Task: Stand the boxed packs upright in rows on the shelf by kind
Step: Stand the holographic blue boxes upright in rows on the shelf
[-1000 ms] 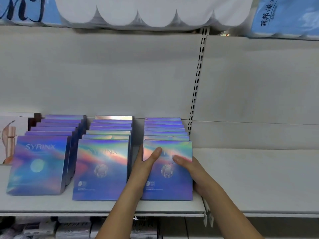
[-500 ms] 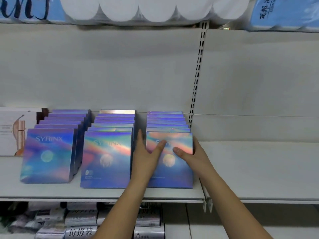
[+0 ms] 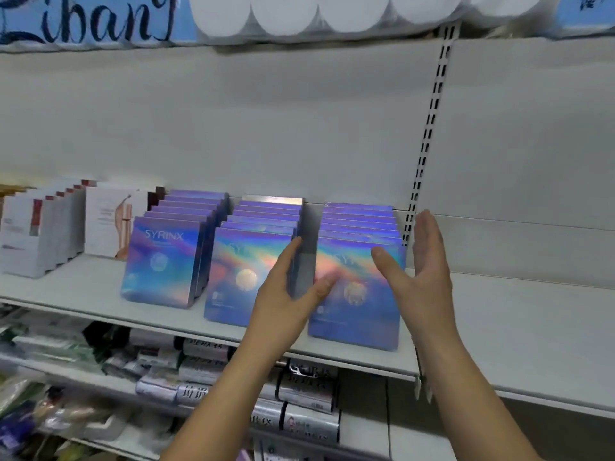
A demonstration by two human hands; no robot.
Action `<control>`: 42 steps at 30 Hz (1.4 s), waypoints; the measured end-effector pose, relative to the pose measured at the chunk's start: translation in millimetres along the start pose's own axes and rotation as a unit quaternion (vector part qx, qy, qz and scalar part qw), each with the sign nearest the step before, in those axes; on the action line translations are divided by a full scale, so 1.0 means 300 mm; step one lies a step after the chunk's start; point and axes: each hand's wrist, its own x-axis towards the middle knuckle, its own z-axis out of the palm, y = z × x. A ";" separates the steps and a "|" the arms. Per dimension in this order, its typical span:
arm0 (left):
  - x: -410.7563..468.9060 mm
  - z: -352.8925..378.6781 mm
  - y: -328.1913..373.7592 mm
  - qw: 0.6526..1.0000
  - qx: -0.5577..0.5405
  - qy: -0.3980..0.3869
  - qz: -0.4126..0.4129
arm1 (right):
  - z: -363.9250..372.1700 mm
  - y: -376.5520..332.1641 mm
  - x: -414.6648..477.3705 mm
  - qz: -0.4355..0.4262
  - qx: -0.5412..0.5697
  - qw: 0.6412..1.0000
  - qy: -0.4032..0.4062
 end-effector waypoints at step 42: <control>0.309 -0.373 -0.380 0.978 -0.185 -0.043 -0.080 | 0.651 0.199 -0.059 0.153 0.057 0.985 -0.057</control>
